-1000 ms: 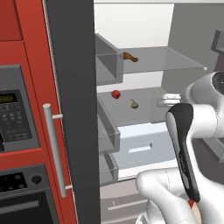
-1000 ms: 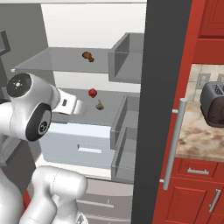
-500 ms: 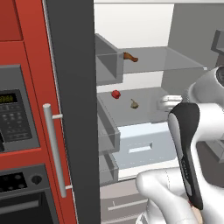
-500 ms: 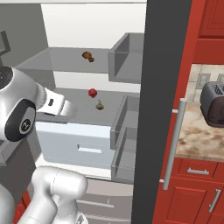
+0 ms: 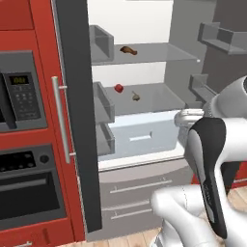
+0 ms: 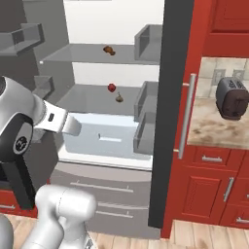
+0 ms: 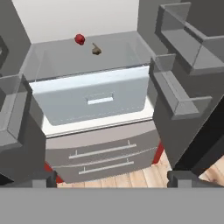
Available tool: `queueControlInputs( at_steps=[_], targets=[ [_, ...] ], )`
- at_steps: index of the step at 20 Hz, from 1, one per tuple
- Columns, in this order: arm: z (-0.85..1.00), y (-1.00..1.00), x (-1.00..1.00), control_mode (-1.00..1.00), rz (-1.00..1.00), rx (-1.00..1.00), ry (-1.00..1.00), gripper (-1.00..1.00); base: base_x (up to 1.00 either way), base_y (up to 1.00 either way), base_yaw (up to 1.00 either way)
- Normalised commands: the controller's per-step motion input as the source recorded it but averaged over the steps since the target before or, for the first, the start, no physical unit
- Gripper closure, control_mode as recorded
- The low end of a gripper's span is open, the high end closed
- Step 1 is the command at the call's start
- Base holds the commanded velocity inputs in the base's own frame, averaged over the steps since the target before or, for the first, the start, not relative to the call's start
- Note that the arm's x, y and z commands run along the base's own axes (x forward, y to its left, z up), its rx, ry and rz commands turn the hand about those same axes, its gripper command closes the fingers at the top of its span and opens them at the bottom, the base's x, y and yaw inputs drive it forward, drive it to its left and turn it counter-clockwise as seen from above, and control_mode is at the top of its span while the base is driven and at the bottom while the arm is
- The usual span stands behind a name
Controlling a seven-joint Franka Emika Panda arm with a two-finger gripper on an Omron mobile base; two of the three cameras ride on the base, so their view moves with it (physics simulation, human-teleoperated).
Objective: Transport the fish and garlic to the fridge. Place the fish on the rack containing meat and place the garlic on the rack containing the vegetable, ensuring meats and vegetables are on different racks.
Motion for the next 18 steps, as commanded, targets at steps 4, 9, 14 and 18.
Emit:
queueControlInputs(
  at_steps=[4, 9, 14, 18],
  targets=[
    [0.0, 0.0, 0.0, 1.0, 0.0, 0.0, 0.0, -1.0, -0.71, 0.0, -0.24],
    [0.0, 0.0, 0.0, 1.0, 0.0, 0.0, 0.0, -1.0, -0.59, -0.27, -0.61],
    [0.0, 0.0, 0.0, 1.0, 0.0, 0.0, 0.0, -1.0, 0.0, -0.04, -0.97],
    [0.0, 0.0, 0.0, 1.0, 0.0, 0.0, 0.0, -1.0, 0.0, 0.0, -1.0]
  ],
)
